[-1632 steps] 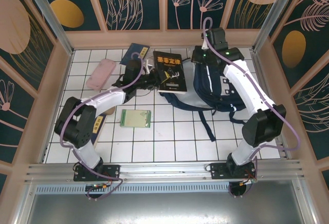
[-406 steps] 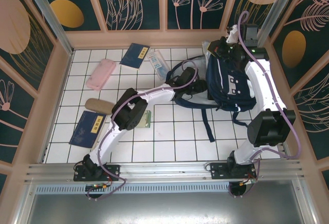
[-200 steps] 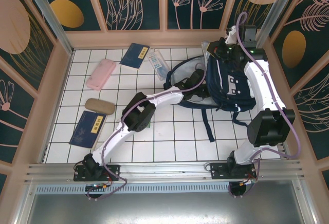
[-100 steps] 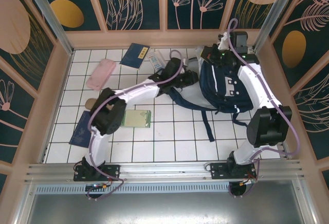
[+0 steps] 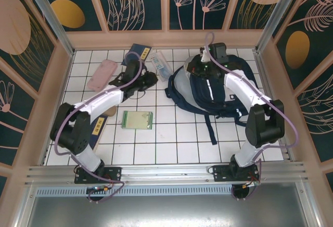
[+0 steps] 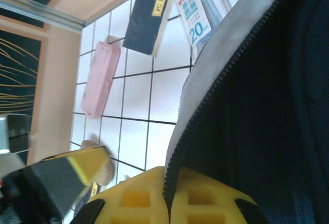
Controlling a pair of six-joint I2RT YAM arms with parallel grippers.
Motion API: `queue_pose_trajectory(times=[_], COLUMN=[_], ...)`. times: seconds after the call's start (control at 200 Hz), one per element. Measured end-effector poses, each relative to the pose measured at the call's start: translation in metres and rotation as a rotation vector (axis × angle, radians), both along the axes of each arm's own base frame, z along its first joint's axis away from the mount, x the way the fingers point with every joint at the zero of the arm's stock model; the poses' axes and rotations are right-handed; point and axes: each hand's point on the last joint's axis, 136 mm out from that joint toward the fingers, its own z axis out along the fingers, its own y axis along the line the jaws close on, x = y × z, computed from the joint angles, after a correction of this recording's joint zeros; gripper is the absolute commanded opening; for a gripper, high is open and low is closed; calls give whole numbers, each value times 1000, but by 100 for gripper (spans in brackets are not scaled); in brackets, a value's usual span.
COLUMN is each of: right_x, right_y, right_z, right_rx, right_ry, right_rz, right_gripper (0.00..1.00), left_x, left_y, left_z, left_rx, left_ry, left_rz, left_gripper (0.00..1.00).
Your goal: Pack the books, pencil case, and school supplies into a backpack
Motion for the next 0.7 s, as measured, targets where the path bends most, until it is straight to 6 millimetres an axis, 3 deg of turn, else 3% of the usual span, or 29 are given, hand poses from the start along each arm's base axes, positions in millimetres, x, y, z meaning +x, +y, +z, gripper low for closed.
queue_pose_trajectory(times=[0.145, 0.29, 0.52, 0.7], right_x=[-3, -7, -15, -15], right_y=[13, 29, 52, 69], right_z=[-20, -21, -21, -17], right_rx=[-37, -48, -42, -35], right_ry=[15, -10, -23, -34], right_rz=[28, 64, 110, 140], right_gripper=[33, 47, 50, 48], left_x=[-8, -26, -83, -134], left_y=[58, 120, 212, 250], left_z=[3, -12, -58, -96], left_rx=[53, 122, 246, 301], left_ry=[12, 69, 258, 422], left_rz=[126, 268, 499, 613], left_gripper=[23, 19, 12, 11])
